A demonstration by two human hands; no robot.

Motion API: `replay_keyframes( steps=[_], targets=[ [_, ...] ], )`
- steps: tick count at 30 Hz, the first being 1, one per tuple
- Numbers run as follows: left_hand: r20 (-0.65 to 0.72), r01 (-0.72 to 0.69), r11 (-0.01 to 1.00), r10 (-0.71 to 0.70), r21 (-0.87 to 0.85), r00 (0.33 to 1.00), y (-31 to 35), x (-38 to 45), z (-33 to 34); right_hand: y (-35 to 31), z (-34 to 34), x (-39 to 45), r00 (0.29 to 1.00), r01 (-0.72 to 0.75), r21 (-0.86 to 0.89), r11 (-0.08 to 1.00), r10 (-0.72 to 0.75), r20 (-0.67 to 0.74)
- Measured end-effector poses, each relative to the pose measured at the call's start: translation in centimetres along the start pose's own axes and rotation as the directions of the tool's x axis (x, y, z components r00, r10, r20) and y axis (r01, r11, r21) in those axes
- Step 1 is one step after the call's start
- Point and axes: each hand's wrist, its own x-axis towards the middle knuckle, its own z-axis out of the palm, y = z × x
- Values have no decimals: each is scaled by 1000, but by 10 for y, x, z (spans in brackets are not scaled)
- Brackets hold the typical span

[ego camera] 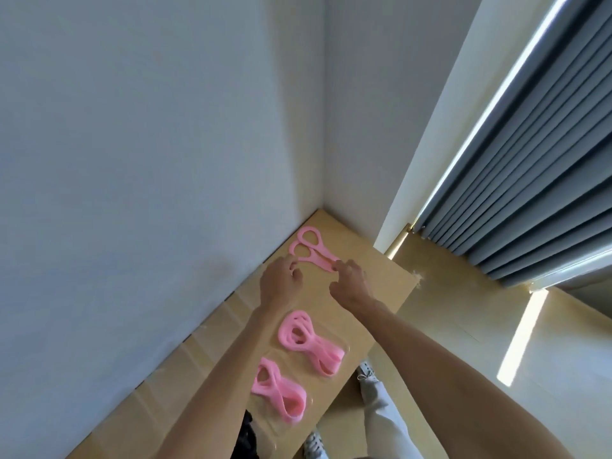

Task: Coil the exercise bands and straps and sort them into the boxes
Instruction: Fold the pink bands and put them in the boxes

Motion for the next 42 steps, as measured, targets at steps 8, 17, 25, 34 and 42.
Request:
replay_keyframes(
  steps=[8, 17, 25, 34, 42],
  targets=[
    [262, 310, 948, -316, 66, 912, 23, 87, 100, 78, -11, 86, 974, -134, -69, 989, 144, 172],
    [70, 778, 620, -776, -99, 627, 16, 149, 146, 97, -3, 157, 965, -137, -23, 990, 139, 224],
    [13, 802, 530, -832, -274, 554, 0, 177, 159, 92, 9, 191, 954, -234, 56, 971, 218, 208],
    [-80, 616, 667, -703, -419, 706, -20, 167, 169, 39, 50, 230, 959, -222, 103, 970, 198, 205],
    [-10, 563, 568, -709, -600, 705, -27, 158, 169, 43, 51, 226, 860, -423, 198, 884, 324, 394]
  ],
)
